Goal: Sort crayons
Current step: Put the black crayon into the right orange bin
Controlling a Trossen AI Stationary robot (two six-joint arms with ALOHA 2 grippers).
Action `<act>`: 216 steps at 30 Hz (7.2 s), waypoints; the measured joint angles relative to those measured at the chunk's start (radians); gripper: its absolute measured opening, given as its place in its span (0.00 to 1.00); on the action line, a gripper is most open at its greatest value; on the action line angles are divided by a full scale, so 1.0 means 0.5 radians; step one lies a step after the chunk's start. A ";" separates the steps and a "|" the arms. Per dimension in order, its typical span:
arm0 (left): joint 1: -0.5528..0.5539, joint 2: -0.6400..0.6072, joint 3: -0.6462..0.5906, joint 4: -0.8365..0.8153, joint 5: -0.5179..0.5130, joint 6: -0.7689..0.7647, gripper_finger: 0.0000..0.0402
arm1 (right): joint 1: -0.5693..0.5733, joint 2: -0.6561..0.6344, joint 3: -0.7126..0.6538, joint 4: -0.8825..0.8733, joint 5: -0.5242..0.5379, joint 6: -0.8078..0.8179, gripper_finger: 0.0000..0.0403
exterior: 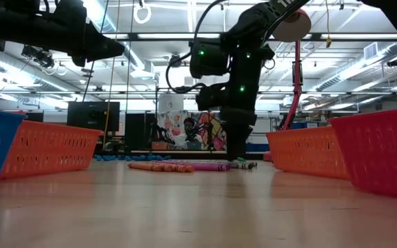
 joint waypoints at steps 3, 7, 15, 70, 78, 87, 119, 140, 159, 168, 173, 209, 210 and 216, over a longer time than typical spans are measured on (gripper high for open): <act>0.000 0.000 0.000 0.000 -0.001 0.000 0.35 | -0.017 -0.001 0.000 -0.002 0.009 -0.002 0.36; -0.001 0.000 0.000 0.000 0.000 0.000 0.35 | -0.024 0.013 0.002 -0.011 -0.005 -0.017 0.36; 0.000 0.000 0.000 0.000 -0.001 0.000 0.35 | 0.005 0.013 -0.011 0.030 -0.037 -0.039 0.35; 0.000 -0.001 0.000 0.001 -0.001 0.001 0.35 | -0.043 0.024 0.093 -0.090 -0.255 -0.106 0.08; 0.000 0.000 0.000 0.001 0.000 0.001 0.35 | -0.009 0.019 0.259 -0.388 -0.261 0.101 0.08; 0.000 -0.001 0.000 0.002 -0.001 0.093 0.35 | 0.171 -0.033 0.317 -0.718 -0.346 0.396 0.08; -0.003 0.000 0.000 0.157 0.000 -0.041 0.35 | 0.720 -0.678 -0.615 -0.357 -0.204 1.956 0.09; -0.086 0.000 0.000 0.037 0.000 -0.118 0.35 | 0.603 -0.677 -0.228 -0.364 0.127 1.538 0.34; -0.088 0.000 -0.001 -0.091 0.001 -0.224 0.35 | 0.183 -0.210 -0.227 0.183 0.001 0.742 0.34; -0.088 -0.001 -0.001 -0.089 0.002 -0.225 0.35 | 0.163 -0.129 -0.227 0.243 -0.019 0.623 0.34; -0.089 -0.002 -0.001 -0.109 0.002 -0.225 0.35 | 0.160 -0.075 -0.235 0.284 -0.015 0.579 0.34; -0.105 -0.002 -0.001 -0.116 0.002 -0.225 0.35 | 0.081 -0.078 -0.083 -0.043 -0.205 0.536 0.08; -0.105 -0.002 -0.001 -0.117 0.002 -0.224 0.35 | 0.081 -0.079 -0.048 -0.083 -0.203 0.536 0.08; -0.105 -0.002 -0.001 -0.118 0.002 -0.225 0.35 | 0.105 -0.080 0.158 -0.365 -0.203 0.537 0.08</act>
